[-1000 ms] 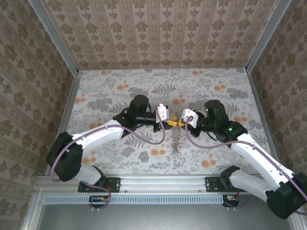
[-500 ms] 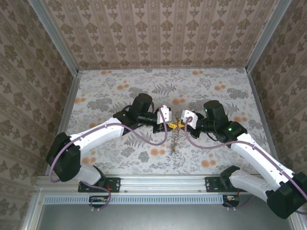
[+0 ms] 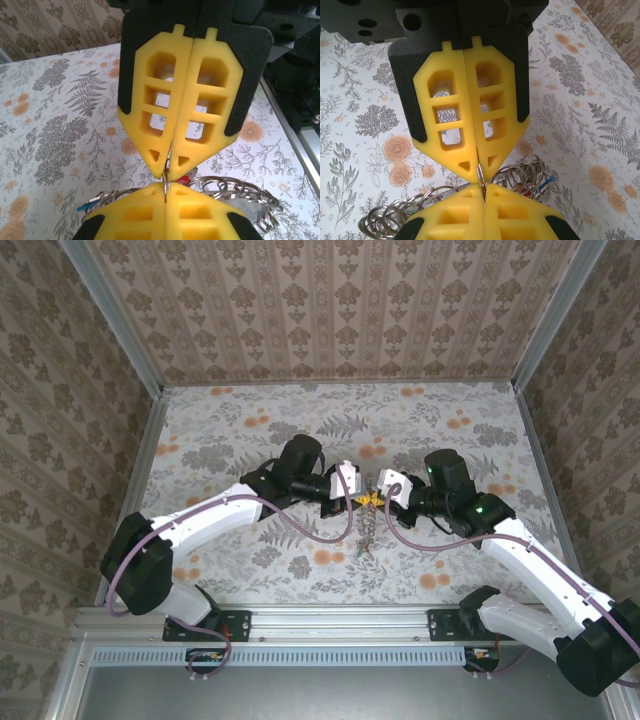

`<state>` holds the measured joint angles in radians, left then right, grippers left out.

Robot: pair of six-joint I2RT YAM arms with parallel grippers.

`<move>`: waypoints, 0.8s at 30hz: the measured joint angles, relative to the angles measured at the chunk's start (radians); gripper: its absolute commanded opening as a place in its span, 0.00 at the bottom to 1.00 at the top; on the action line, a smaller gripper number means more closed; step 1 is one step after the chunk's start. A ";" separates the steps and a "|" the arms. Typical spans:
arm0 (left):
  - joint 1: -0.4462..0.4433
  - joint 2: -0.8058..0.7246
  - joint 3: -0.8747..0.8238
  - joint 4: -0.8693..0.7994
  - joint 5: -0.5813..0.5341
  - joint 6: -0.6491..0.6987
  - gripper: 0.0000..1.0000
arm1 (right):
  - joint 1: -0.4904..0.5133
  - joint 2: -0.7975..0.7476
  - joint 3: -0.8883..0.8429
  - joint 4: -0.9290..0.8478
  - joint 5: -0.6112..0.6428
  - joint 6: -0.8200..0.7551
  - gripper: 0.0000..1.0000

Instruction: Put the keys on the keyring

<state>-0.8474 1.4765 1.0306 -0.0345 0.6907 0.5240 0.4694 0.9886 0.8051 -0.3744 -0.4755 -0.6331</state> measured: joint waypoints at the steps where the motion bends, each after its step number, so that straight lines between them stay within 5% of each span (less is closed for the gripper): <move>1: 0.000 0.000 0.000 0.000 0.000 0.000 0.00 | 0.000 0.000 0.000 0.001 0.001 0.000 0.03; 7: 0.015 0.000 -0.036 0.068 0.028 -0.034 0.00 | -0.008 -0.018 -0.049 0.067 -0.003 0.020 0.12; 24: 0.064 0.000 -0.135 0.332 0.170 -0.163 0.00 | -0.054 -0.005 -0.096 0.193 -0.111 0.113 0.18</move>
<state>-0.7830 1.4765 0.8951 0.2977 0.8608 0.3614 0.4152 0.9840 0.7094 -0.1810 -0.5865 -0.5198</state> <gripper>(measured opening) 0.044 0.175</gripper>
